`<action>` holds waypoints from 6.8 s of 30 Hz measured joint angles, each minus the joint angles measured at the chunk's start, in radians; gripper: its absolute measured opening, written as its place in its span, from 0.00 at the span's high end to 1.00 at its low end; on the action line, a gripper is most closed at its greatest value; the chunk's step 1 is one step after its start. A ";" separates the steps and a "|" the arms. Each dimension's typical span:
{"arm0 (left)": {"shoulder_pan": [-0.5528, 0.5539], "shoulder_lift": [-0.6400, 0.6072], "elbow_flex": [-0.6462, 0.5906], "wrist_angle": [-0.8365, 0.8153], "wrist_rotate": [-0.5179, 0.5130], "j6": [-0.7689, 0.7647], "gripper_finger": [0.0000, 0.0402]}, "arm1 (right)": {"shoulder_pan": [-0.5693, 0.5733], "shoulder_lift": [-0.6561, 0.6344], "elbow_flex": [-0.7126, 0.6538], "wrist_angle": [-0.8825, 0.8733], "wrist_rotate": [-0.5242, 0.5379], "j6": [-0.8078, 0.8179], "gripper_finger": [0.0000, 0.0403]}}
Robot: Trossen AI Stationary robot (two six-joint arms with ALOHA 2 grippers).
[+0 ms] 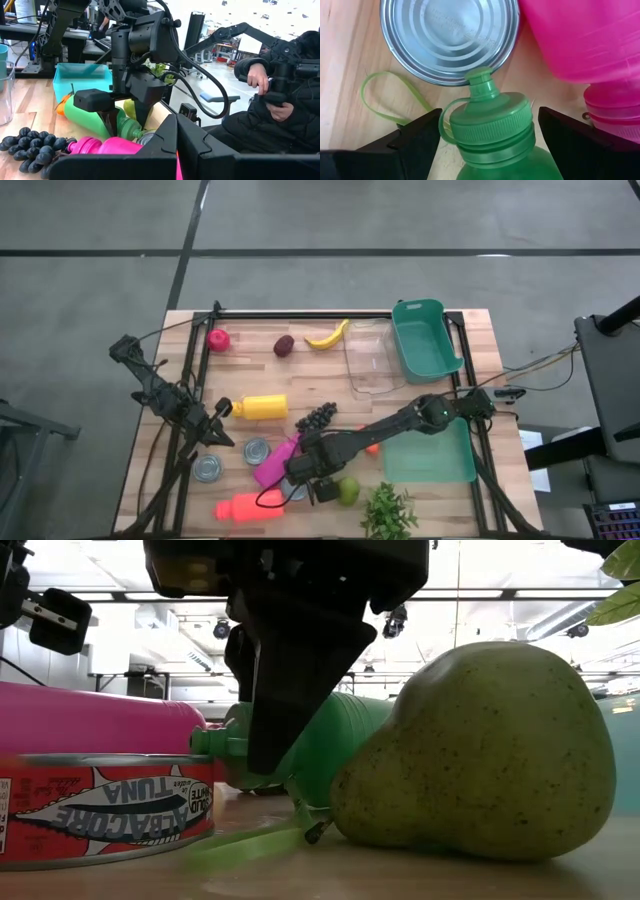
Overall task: Pick & Place Food Item
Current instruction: Put the green water bottle into the green bin
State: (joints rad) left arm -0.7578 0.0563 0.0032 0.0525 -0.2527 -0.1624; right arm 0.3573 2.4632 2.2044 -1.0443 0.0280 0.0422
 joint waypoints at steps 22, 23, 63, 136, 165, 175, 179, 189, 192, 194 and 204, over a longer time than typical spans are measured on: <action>0.000 0.000 0.000 0.000 0.000 0.000 1.00 | 0.001 0.000 -0.008 -0.033 0.000 -0.049 0.20; 0.000 0.000 0.000 0.000 0.000 0.000 1.00 | 0.002 0.000 -0.008 -0.031 0.000 -0.047 0.20; 0.000 0.000 0.000 0.000 0.000 0.000 1.00 | 0.011 -0.002 -0.008 -0.014 -0.001 -0.046 0.42; 0.000 0.000 0.000 0.000 0.000 0.000 1.00 | 0.018 -0.707 -1.425 1.972 0.233 -0.037 0.41; 0.000 0.000 0.000 0.000 0.000 0.000 1.00 | 0.016 -0.580 -1.508 2.296 0.263 0.060 0.39; 0.000 0.000 0.000 0.000 0.000 0.000 1.00 | 0.016 -0.580 -1.541 2.337 0.262 0.060 0.45; 0.000 0.000 0.000 0.000 0.000 0.000 1.00 | 0.016 -0.580 -1.548 2.342 0.260 0.063 0.44; 0.000 0.000 0.000 0.000 0.000 0.000 1.00 | 0.016 -0.580 -1.573 2.364 0.257 0.070 0.42; 0.000 0.000 0.000 0.000 0.000 0.000 1.00 | 0.016 -0.580 -1.575 2.367 0.257 0.070 0.45; 0.000 0.000 0.000 0.000 0.000 0.000 1.00 | 0.016 -0.580 -1.575 2.368 0.257 0.070 0.45; 0.000 0.000 0.000 0.000 0.000 0.000 1.00 | 0.016 -0.580 -1.581 2.382 0.251 0.060 0.37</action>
State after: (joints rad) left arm -0.7578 0.0563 0.0032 0.0525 -0.2531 -0.1623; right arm 0.3729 1.8828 0.6229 1.3380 0.2794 0.1020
